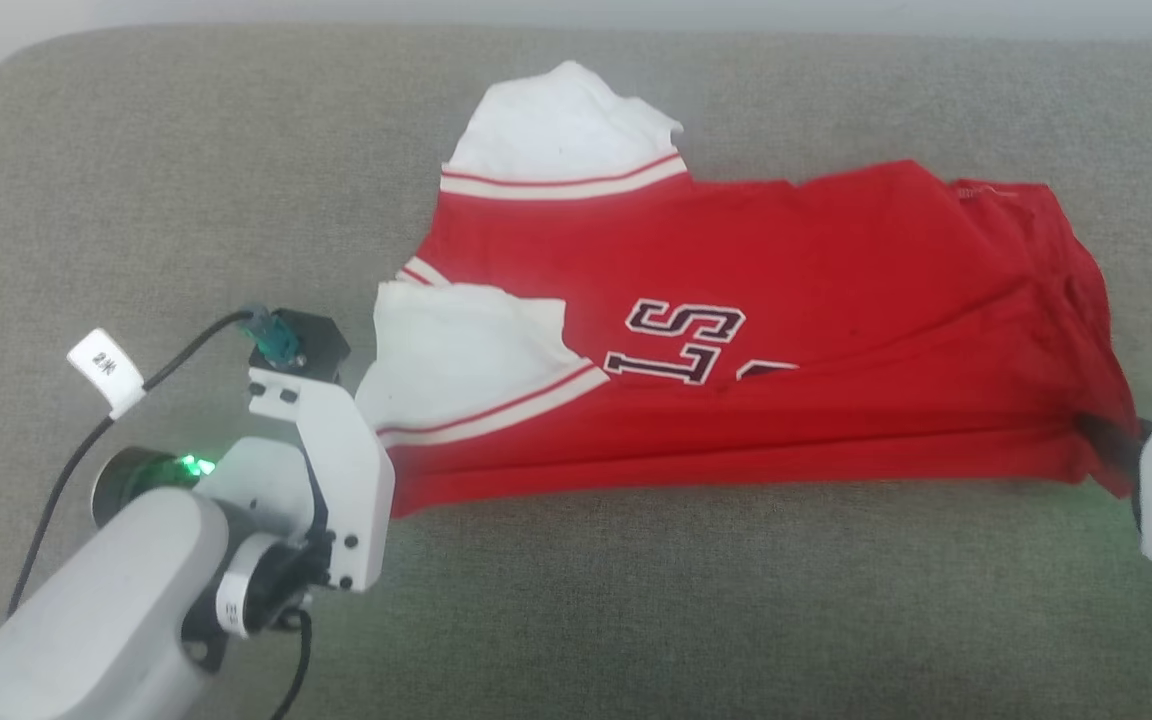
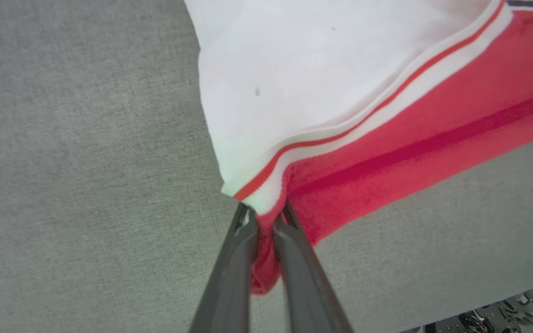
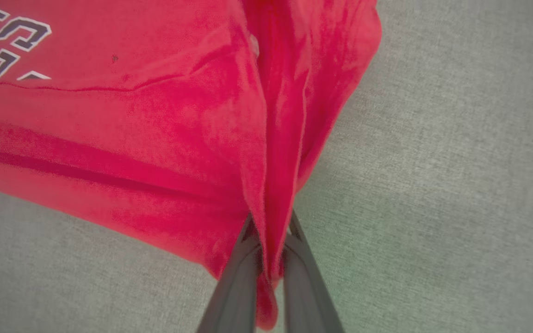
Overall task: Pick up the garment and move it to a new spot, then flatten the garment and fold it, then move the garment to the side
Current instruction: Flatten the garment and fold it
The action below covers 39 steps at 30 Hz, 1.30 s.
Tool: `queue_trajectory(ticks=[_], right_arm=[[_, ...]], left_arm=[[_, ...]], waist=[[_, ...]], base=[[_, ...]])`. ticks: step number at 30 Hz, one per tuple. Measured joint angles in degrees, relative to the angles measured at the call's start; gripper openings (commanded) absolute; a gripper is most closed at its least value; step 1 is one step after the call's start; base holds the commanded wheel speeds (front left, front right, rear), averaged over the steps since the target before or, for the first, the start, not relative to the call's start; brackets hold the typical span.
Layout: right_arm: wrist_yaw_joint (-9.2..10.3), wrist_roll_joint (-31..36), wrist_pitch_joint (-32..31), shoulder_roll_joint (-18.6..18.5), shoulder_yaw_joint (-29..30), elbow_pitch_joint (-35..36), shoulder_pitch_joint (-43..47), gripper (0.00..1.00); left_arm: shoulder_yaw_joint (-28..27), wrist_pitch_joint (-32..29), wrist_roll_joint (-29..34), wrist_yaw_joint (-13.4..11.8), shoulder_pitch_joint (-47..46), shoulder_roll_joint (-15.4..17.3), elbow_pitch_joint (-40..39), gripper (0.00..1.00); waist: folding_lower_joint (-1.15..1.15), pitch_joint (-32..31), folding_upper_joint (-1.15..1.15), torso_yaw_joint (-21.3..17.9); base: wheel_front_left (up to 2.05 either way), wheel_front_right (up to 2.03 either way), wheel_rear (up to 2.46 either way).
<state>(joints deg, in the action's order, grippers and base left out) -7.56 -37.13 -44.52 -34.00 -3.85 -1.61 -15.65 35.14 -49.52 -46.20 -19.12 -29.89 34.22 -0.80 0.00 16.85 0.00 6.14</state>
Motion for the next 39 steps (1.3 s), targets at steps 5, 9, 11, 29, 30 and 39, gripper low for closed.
queue_trajectory(ticks=[5,9,11,29,30,39], right_arm=[[0.00,-1.09,-2.18,-1.18,1.11,3.37,4.42,0.00],[0.00,-3.13,-4.75,-1.51,1.98,6.01,10.42,0.00],[0.00,-3.71,-5.00,-1.24,2.26,6.71,12.36,0.00],[0.02,-0.42,0.91,3.80,1.75,1.51,8.74,1.00],[0.03,-0.27,1.63,3.81,2.05,1.65,8.27,1.00],[0.07,2.64,17.26,6.41,5.02,5.34,1.16,1.00]], left_arm=[[0.37,-2.05,0.41,-3.41,3.72,2.18,-5.97,0.00],[0.94,-3.19,0.29,-6.35,8.39,3.42,-9.45,0.00],[1.12,-3.26,-0.12,-6.91,10.31,3.56,-9.87,0.00],[-0.43,-2.45,-1.34,-5.95,8.63,4.04,-7.47,1.00],[-0.74,-3.07,-0.65,-6.35,7.78,4.90,-8.78,1.00],[-3.77,-5.59,2.35,-5.31,-3.01,9.14,-14.23,1.00]], waist=[[0.00,-0.65,0.00,0.18],[0.00,-1.00,0.00,0.13],[0.00,-1.03,0.00,-0.07],[0.00,-1.43,0.00,-2.05],[0.00,-1.46,0.00,-2.24],[0.00,-0.64,0.00,-5.47]], base=[[0.00,0.00,0.00],[0.00,0.00,0.00],[0.00,0.00,0.00],[0.00,0.00,0.00],[0.00,0.00,0.00],[0.00,0.00,0.00]])
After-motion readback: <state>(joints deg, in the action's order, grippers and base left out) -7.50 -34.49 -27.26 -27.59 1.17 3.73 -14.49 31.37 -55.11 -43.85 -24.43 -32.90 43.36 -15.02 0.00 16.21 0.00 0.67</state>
